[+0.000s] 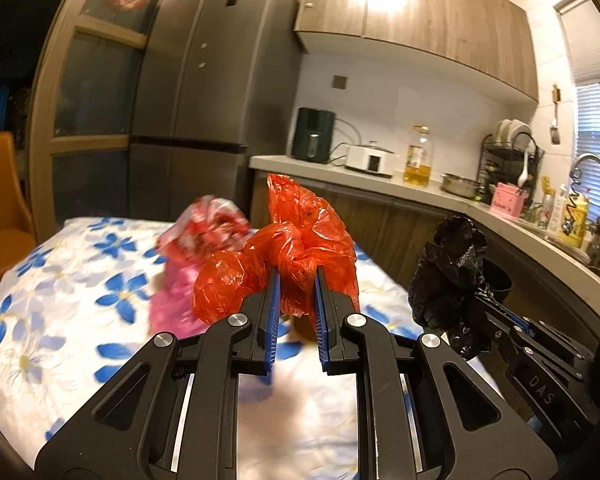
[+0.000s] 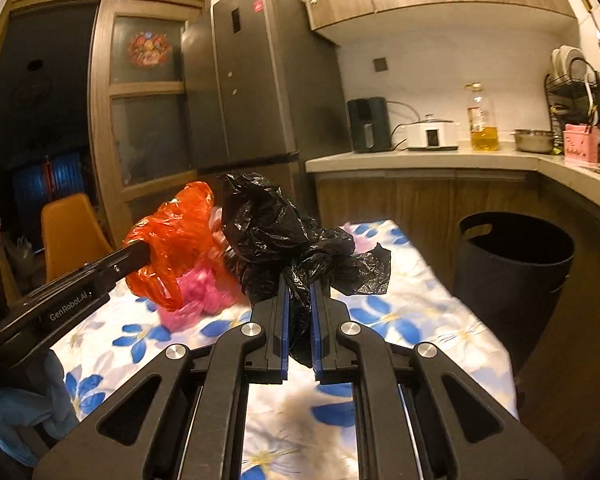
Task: Collect trash
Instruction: 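Lift the orange bag with the left tool while the right tool carries the black bag to the bin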
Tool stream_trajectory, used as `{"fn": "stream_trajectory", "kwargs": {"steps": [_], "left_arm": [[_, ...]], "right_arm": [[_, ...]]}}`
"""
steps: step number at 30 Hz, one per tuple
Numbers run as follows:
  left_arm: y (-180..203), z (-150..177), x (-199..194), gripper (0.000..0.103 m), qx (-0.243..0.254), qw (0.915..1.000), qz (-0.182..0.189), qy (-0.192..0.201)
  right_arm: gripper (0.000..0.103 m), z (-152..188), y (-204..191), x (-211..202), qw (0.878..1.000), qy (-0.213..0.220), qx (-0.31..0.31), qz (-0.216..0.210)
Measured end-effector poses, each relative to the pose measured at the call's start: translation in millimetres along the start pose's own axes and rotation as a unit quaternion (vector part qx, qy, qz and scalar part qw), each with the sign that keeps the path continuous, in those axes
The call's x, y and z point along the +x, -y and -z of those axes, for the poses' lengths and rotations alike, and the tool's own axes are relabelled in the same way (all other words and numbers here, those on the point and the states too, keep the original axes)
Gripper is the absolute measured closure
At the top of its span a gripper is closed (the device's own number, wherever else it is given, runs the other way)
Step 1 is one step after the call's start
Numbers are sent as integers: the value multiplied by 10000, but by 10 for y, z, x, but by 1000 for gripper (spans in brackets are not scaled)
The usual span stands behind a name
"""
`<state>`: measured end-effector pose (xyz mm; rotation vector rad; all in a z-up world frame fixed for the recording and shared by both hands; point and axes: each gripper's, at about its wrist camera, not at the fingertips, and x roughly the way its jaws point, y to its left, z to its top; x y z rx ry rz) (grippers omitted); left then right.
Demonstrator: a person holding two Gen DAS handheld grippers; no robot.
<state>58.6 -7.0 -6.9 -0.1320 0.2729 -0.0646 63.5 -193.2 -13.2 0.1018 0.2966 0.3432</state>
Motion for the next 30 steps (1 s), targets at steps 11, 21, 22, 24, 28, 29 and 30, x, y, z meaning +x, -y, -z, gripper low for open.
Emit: {"fn": "stream_trajectory", "kwargs": {"steps": [11,21,22,24,28,29,30], "left_arm": [[755,-260,483,88,391,9970,669,93],[1529,-415,979,88,630,9893,1303,211],[1578,-418,1020,88,633,9886,1349,211],[1723,-430,1127,88,640,9873,1441,200],[1930,-442,1320,88,646,9849,1598,172],[1969,-441,1369,88,653,9845,1621,161],[2004,-443,1409,88,661,9840,1648,147]], "right_arm": [[94,-313,641,-102,9949,478,192,865],[95,-544,1374,-90,9817,858,382,1658],[95,-555,1429,-83,9805,881,409,1706],[95,-585,1545,-62,9783,928,437,1798],[95,-638,1699,-22,9758,984,457,1896],[95,-648,1742,-7,9753,998,473,1913],[95,-653,1784,11,9749,1004,489,1926]]}}
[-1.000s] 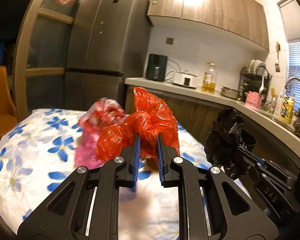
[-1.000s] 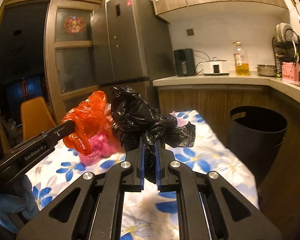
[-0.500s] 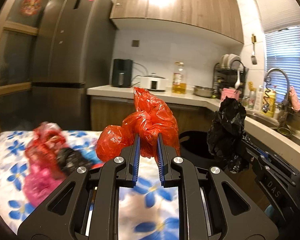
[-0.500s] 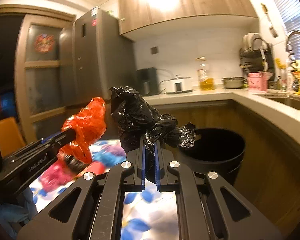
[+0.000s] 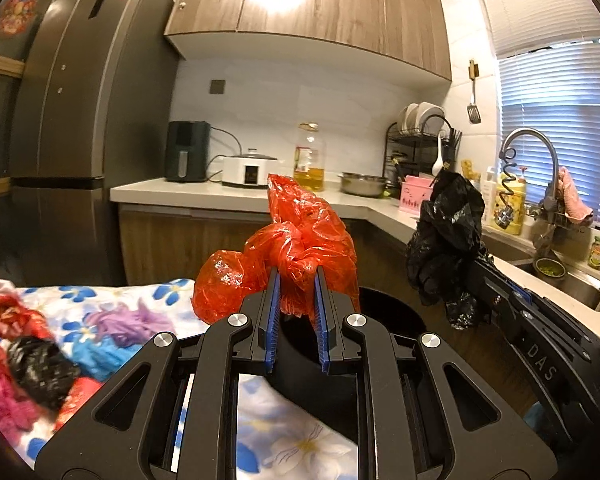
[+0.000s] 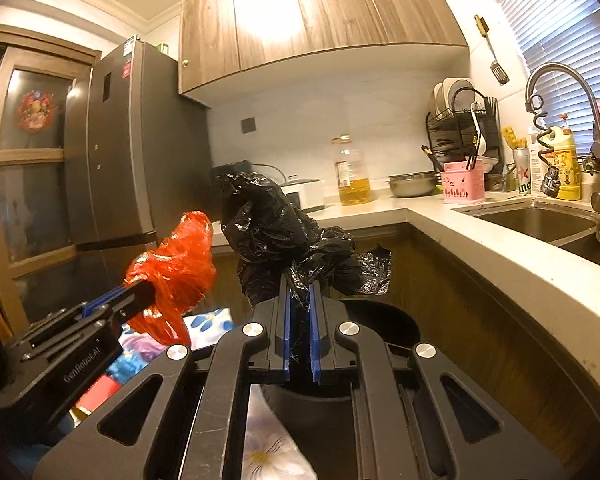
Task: Collect trash
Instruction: 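Lift the orange bag with the left tool while the right tool carries the black bag to the bin, then open both tools over the black bin to drop the bags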
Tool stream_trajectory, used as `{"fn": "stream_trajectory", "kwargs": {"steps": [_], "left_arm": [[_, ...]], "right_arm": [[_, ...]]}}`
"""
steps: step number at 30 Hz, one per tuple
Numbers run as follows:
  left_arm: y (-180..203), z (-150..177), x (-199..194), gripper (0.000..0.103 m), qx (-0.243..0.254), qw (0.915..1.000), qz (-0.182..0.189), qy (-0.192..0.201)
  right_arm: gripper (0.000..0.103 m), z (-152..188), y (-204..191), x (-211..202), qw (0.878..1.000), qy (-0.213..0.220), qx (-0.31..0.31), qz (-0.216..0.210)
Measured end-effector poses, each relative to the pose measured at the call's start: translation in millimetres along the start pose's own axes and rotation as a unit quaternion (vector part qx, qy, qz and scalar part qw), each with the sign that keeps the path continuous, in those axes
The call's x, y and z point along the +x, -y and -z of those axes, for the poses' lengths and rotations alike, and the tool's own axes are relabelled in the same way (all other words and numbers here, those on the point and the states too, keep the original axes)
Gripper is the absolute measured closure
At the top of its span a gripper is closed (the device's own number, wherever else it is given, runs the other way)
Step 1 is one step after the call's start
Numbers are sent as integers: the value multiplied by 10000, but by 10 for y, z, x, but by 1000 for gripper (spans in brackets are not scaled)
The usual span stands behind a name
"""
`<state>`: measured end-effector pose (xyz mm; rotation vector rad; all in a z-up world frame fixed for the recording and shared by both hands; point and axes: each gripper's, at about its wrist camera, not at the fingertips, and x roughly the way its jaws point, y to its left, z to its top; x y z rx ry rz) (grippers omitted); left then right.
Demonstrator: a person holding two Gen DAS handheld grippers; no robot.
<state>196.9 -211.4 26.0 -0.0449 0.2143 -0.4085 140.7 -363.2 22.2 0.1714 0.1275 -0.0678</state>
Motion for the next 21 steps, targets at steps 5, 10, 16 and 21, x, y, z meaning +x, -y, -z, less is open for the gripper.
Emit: {"fn": "stream_trajectory", "kwargs": {"steps": [5,10,16,21], "left_arm": [[57,19,268,88,-32,9998,158,-131],[98,58,470,88,-47,9994,232,-258],[97,126,677,88,-128,9986,317,-396],[82,163,811,88,-153,9982,333,-472]], "right_arm": [[95,-40,91,158,10000,-29,54,22],[95,-25,120,319,9999,-106,68,20],[95,11,158,497,9997,-224,69,33],[94,40,222,620,9994,-301,118,86]]}}
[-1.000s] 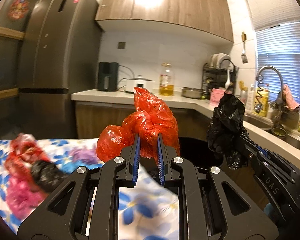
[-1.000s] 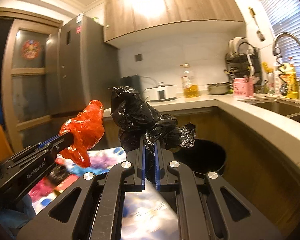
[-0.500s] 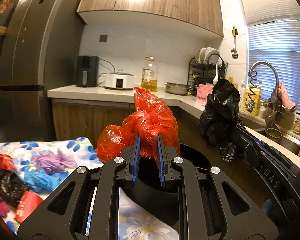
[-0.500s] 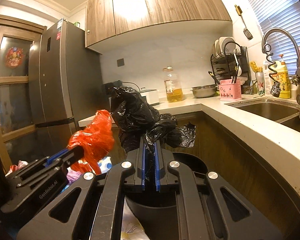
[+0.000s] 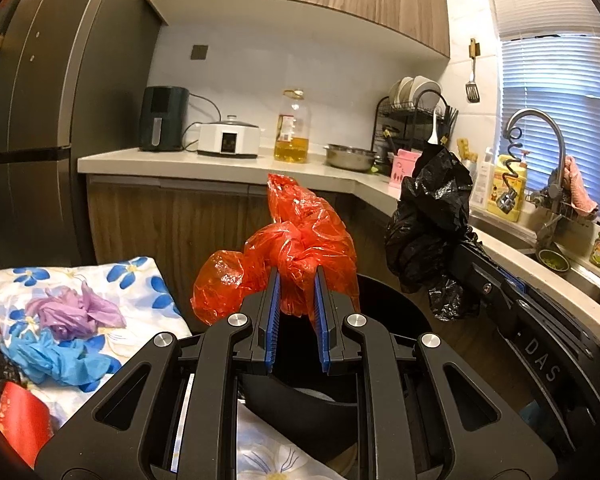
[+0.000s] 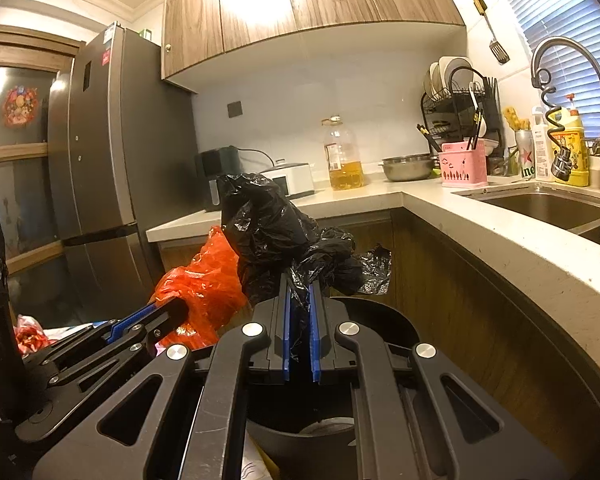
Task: Collect trash
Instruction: 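Open both tools over the black bin to drop the bags, then move both tools back over the remaining trash on the table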
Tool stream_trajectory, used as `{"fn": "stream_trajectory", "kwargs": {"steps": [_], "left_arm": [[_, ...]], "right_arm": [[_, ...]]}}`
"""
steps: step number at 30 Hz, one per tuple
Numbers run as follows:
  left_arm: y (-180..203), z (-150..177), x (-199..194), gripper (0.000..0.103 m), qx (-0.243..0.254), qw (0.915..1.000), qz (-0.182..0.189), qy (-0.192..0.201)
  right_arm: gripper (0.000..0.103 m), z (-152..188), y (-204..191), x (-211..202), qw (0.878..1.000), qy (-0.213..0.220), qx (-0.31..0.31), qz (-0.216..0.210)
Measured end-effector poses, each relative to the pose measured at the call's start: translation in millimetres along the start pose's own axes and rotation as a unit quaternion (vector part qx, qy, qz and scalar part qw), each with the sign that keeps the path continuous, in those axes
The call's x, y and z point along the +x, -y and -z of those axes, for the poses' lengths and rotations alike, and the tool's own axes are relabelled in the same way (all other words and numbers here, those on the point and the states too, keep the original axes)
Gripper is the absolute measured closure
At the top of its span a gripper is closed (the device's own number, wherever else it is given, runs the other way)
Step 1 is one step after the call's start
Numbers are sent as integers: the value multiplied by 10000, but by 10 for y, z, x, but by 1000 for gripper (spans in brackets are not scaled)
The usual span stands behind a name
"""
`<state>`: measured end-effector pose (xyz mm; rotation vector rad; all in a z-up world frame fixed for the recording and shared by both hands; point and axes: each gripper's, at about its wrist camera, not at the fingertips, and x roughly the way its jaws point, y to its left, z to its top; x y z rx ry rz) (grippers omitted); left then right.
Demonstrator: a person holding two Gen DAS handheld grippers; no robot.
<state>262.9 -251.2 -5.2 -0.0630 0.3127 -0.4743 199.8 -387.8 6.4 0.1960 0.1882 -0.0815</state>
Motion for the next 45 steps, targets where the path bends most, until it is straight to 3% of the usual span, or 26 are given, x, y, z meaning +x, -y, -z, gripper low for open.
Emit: {"fn": "stream_trajectory", "kwargs": {"steps": [12,14,19,21,30,35,45], "left_arm": [[-28,91,285,85,-12,9997,150,-204],[-41,119,333,78,-20,9995,144,-269],[-97,175,356,46,-106,9994,104,-308],[-137,183,335,38,-165,9994,44,-303],[-278,206,56,14,-293,9987,-348,-246],[-354,254,-239,9,-350,9978,-546,-152],[-539,354,-864,7,-444,9939,-1002,85]], "right_arm": [[91,54,123,196,9998,-137,126,22],[83,63,154,221,9997,-165,167,27],[75,57,226,199,9995,-142,253,86],[74,57,242,167,9995,-125,270,125],[45,67,222,-61,9993,-63,331,183],[35,96,144,-240,9993,-30,325,176],[33,201,-118,-559,9996,-29,167,206]]}}
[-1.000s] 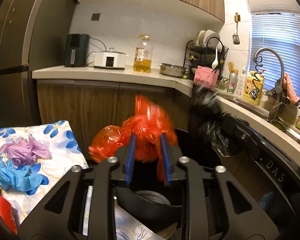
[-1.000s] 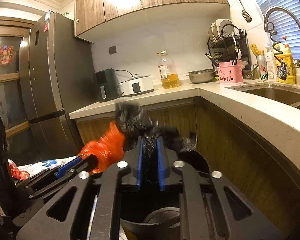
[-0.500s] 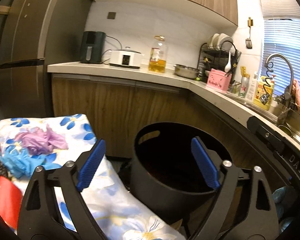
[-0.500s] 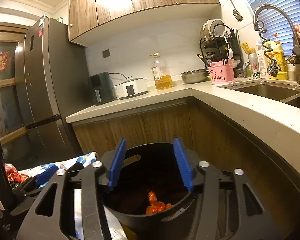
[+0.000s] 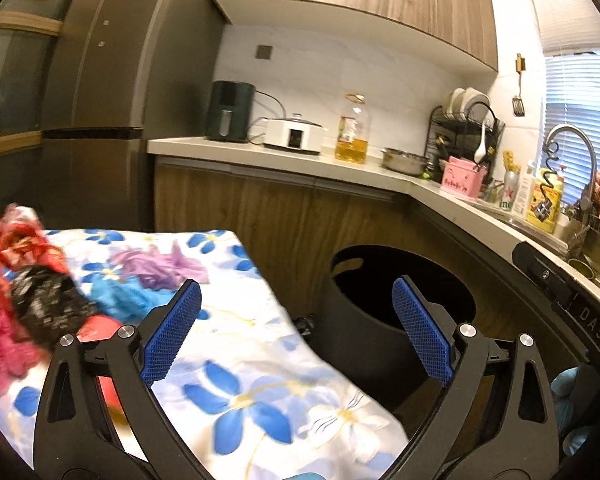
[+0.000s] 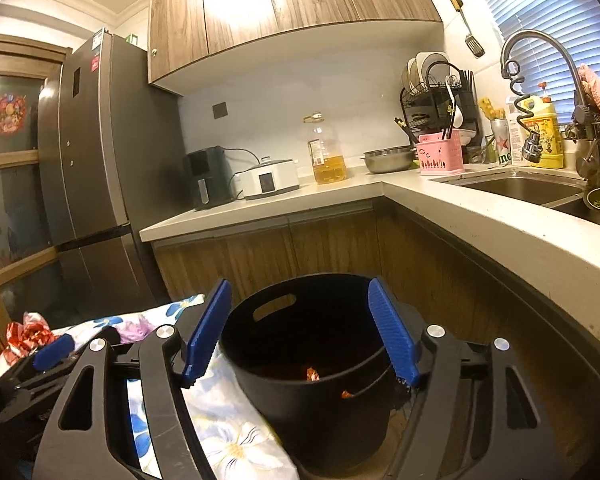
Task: Collect trash
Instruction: 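Move both tools back over the remaining trash on the table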
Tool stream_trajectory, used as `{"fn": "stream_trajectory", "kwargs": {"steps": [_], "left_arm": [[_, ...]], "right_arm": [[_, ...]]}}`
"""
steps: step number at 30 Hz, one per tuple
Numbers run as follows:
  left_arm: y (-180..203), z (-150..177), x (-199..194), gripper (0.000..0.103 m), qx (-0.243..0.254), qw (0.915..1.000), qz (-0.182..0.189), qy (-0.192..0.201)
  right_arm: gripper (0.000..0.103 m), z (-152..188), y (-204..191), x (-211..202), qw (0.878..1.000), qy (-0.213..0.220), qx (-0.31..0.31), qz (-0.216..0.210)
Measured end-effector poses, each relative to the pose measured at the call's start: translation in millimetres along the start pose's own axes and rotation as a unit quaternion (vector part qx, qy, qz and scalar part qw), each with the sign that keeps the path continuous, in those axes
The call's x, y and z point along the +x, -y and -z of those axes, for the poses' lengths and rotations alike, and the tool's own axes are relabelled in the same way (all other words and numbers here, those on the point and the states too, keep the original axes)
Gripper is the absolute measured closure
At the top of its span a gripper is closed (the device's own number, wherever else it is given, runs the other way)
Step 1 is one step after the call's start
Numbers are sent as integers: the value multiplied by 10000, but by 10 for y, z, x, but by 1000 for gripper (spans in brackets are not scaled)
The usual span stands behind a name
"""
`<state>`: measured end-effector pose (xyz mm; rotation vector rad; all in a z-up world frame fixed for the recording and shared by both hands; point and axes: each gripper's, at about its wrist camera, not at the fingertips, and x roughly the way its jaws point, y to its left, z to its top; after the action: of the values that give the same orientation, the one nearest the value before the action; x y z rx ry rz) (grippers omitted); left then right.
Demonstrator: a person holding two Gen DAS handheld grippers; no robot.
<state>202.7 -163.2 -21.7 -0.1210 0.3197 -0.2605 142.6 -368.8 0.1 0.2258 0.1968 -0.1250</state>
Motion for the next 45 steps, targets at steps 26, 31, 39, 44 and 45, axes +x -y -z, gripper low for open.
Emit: {"fn": "stream_trajectory", "kwargs": {"steps": [26,31,39,44,45], "left_arm": [[-1449,441,-1294,7,-432,9811,-1852,352],[-1679,485,-1405,7,-468,9750,-2134,406],[-1987,491,-1402,7,-669,9687,-2360,380],[-2104,515,-1267,7,-721,9672,-2424,253],[-2126,516,-1235,7,-754,9671,-2419,208]], "right_arm": [[33,926,-1531,-349,9839,-523,-976,-1402],[33,1145,-1808,-230,9760,-825,-1162,-1644],[38,1348,-2145,-13,9682,-1107,-1472,-1696],[49,1404,-2265,130,9657,-1249,-1592,-1627],[51,1410,-2287,175,9648,-1309,-1613,-1613]]}}
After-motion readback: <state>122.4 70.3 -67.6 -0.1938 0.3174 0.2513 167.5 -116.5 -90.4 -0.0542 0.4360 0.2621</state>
